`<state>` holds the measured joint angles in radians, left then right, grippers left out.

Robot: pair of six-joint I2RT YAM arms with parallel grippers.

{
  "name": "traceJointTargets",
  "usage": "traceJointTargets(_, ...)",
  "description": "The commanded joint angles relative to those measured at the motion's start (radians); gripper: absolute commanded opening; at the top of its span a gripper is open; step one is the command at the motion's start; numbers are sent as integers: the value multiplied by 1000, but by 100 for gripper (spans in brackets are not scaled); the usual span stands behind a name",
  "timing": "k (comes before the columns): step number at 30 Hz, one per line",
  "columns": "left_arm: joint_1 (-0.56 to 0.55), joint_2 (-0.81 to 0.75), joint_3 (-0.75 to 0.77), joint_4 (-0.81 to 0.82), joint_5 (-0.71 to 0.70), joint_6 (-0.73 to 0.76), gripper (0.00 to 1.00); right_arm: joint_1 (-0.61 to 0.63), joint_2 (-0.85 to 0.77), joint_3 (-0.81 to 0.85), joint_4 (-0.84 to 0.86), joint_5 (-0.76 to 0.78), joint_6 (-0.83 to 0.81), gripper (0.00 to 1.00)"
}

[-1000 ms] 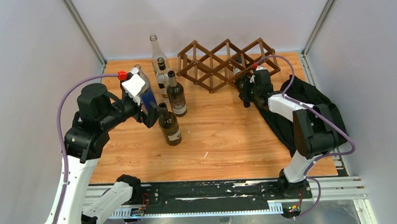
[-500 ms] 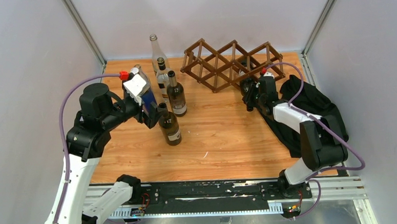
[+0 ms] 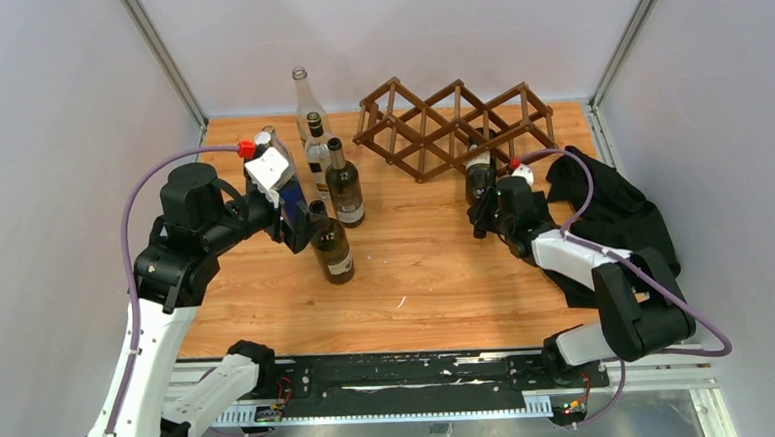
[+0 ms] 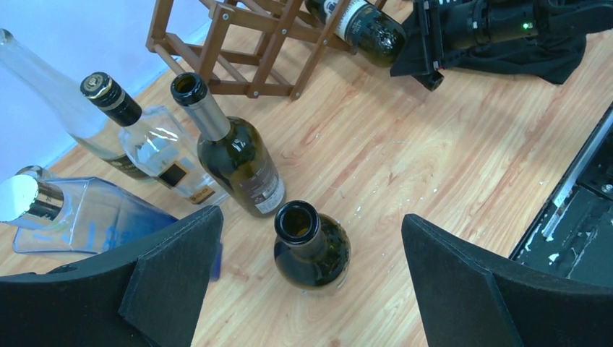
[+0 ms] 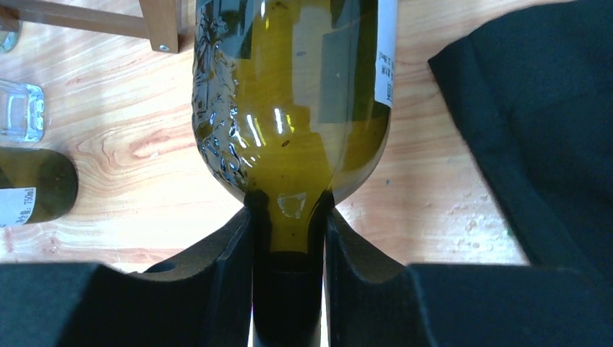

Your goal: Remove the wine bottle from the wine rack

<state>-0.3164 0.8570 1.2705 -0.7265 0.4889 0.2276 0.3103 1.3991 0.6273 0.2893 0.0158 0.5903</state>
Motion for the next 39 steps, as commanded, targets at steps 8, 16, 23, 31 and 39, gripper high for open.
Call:
traceJointTargets(8,4,-16,-22,15,63,-2,100,127,-153,-183,91,111,70,0)
traceJointTargets(16,4,-6,-17,23,73,-7,100,185,-274,-299,29,105,104,0)
traceJointTargets(23,4,2,-14,34,107,-21,100,233,-480,-384,-85,157,155,0)
traceJointTargets(31,4,8,-18,56,145,-42,100,265,-687,-365,-275,150,184,0)
traceJointTargets(39,-2,-34,-80,55,289,236,100,275,-765,-124,-659,-18,192,0)
